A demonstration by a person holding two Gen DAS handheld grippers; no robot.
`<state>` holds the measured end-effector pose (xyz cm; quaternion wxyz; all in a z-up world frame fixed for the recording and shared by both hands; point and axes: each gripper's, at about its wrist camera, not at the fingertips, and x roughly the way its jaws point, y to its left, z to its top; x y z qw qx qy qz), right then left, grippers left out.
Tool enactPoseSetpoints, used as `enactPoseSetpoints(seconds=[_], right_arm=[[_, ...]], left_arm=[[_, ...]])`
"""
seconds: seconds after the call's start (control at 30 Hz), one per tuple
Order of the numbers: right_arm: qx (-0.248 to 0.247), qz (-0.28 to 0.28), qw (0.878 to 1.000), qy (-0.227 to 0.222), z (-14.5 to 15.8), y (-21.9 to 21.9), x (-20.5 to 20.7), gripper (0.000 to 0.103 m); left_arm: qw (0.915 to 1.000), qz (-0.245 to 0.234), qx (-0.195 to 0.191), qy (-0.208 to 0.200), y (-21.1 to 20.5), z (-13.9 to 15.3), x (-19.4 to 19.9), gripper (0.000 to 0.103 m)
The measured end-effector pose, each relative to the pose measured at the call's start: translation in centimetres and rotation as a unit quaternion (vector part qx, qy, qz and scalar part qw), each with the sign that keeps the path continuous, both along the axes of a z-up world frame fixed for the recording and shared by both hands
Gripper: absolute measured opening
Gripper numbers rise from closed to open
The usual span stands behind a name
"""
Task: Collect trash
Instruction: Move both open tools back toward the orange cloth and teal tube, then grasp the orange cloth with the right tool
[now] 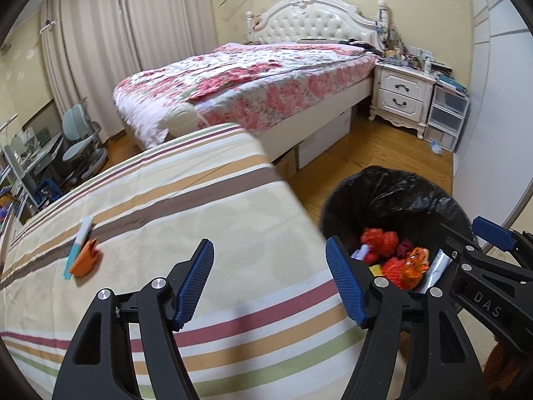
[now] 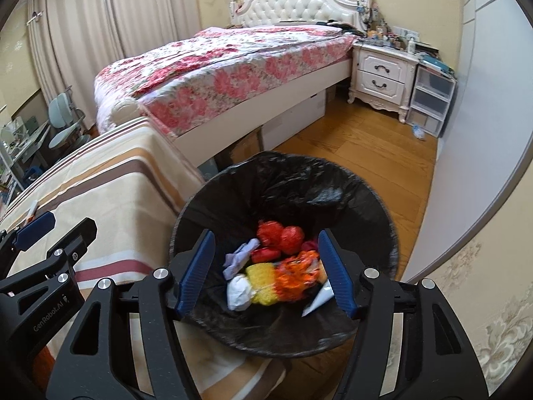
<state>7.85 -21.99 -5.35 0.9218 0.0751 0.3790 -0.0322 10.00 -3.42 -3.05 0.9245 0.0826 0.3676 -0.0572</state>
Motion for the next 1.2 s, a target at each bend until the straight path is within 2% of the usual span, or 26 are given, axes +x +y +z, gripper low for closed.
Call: enactPoseSetpoints(seconds=[0.37,0.67,0.8,0.97,1.03,1.2], right_arm=[[-0.004,0.095,0.995,0.009,0.0,9.5,0.0,0.063],[-0.013,0.178,0.984,0.025,0.1,18.2,0.4,0.064],[-0.023,0.213,0.976,0.029,0.1,22.1,0.8,0.065],[-0.034,0.248,0.967,0.038,-0.1,26.5,1.2,0.066],[-0.038,0.258,0.965,0.038,0.0,28.0,1.4,0.07],[-0.052,0.274,0.959,0.042,-0.1,30.7,1.9,0.071]], left_arm=[[0.9962,0.087,0.007,0.006,10.2,-0.3,-2.6,0.069],[0.9833,0.18,0.02,0.017,20.3,-1.0,-4.6,0.069],[0.9765,0.214,0.012,0.024,24.1,-1.2,-5.4,0.07],[0.9708,0.238,0.011,0.025,27.1,-1.2,-5.9,0.07],[0.9692,0.245,0.014,0.026,27.9,-1.3,-5.8,0.07],[0.9658,0.258,0.0,0.029,29.7,-1.4,-5.9,0.07]])
